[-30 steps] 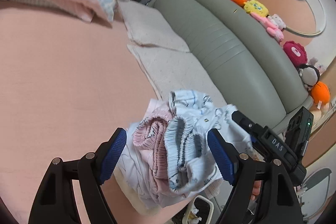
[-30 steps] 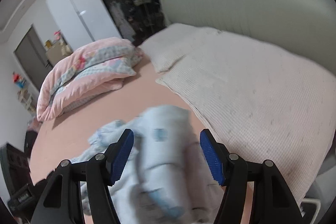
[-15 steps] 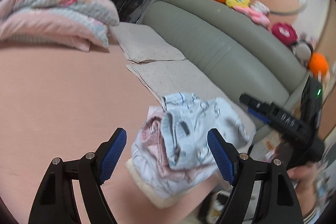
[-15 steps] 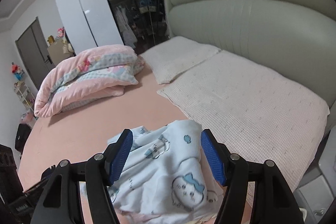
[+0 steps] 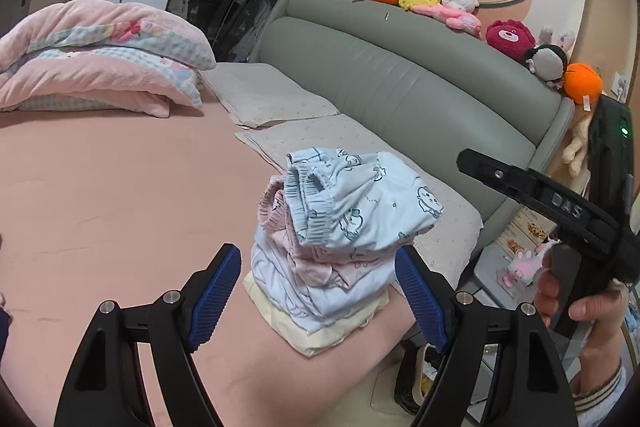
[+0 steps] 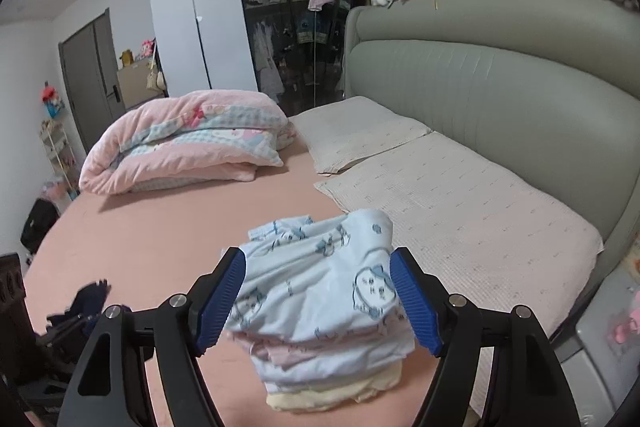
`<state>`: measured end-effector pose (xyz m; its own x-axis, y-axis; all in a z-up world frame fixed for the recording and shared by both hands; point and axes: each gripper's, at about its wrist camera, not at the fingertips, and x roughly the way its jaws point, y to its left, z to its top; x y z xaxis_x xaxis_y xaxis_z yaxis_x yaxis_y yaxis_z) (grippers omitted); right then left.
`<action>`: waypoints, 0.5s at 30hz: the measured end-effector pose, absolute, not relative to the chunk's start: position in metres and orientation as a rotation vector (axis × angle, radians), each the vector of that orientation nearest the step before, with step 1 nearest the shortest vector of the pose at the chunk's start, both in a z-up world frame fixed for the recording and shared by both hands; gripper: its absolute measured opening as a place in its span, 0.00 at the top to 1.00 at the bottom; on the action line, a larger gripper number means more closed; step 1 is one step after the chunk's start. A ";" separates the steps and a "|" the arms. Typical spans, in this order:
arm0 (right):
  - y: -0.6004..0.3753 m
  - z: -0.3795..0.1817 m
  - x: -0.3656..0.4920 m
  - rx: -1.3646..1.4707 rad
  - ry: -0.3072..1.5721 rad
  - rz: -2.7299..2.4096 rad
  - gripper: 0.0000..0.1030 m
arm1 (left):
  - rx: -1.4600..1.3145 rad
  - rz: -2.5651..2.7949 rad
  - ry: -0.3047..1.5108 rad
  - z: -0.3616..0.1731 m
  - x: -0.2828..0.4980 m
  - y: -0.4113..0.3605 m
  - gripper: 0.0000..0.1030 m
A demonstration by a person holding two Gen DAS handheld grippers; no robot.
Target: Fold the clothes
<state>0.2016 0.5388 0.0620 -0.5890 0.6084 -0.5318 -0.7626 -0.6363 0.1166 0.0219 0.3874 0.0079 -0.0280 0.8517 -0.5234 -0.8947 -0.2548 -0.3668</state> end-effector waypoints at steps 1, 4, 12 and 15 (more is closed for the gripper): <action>0.533 0.063 0.205 -0.574 0.424 2.228 0.27 | -0.781 1.660 0.073 0.009 0.024 0.384 0.23; 0.519 0.059 0.215 -0.576 0.452 2.253 0.26 | -0.780 1.671 0.071 0.010 0.032 0.376 0.23; 0.477 0.047 0.234 -0.605 0.344 2.222 0.25 | -0.706 1.755 0.152 0.014 0.063 0.352 0.23; 0.462 0.045 0.241 -0.615 0.316 2.159 0.25 | -0.707 1.758 0.138 0.017 0.070 0.341 0.23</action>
